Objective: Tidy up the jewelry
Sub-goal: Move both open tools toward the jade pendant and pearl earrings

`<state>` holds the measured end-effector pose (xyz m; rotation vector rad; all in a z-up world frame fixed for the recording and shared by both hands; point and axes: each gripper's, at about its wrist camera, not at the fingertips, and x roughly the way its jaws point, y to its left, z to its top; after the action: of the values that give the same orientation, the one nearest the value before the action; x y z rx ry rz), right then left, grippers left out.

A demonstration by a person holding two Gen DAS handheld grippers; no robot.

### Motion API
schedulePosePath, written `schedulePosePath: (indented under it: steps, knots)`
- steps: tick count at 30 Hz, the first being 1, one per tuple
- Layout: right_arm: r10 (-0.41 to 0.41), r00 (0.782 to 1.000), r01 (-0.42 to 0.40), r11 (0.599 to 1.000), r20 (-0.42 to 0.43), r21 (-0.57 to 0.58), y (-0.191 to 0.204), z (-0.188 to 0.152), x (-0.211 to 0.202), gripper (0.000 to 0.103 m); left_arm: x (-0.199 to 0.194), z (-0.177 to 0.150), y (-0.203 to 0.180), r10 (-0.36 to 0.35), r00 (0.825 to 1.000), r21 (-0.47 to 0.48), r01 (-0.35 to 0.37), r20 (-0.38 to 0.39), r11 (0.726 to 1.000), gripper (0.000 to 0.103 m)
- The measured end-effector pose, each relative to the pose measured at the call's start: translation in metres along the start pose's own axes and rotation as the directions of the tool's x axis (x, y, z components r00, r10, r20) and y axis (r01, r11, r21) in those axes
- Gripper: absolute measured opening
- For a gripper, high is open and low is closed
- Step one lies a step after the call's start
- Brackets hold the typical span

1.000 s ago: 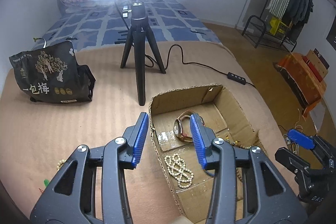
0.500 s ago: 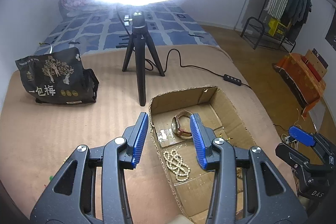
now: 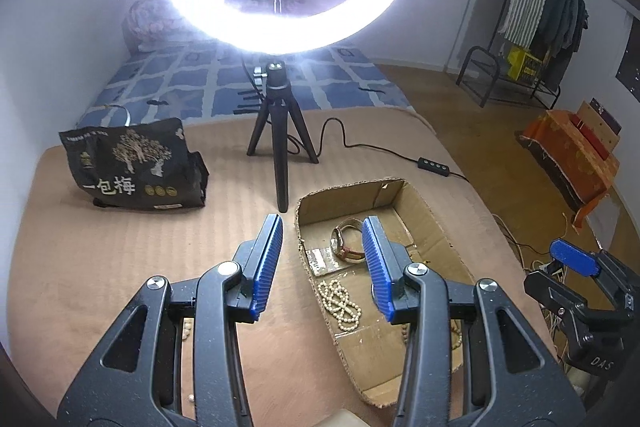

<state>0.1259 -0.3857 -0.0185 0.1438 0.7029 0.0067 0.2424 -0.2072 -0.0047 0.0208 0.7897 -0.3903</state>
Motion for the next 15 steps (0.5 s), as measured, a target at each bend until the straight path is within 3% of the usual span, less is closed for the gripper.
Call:
schedulePosePath:
  steps: [5, 7, 15]
  knots:
    - [-0.001, 1.000, 0.001, 1.000, 0.017, -0.008, 0.012, -0.001, -0.016, 0.072, -0.026, -0.002, 0.010, 0.014, 1.000, 0.011, -0.015, 0.022, 1.000, 0.042]
    - [0.002, 1.000, -0.001, 1.000, 0.028, -0.010, 0.018, -0.001, -0.021, 0.081, -0.038, -0.004, 0.018, 0.023, 0.999, 0.012, -0.023, 0.035, 1.000, 0.042]
    - [0.029, 0.999, -0.028, 0.999, 0.037, -0.028, 0.051, -0.006, -0.031, 0.082, -0.082, -0.015, 0.064, 0.059, 0.997, 0.007, -0.059, 0.050, 0.998, 0.042]
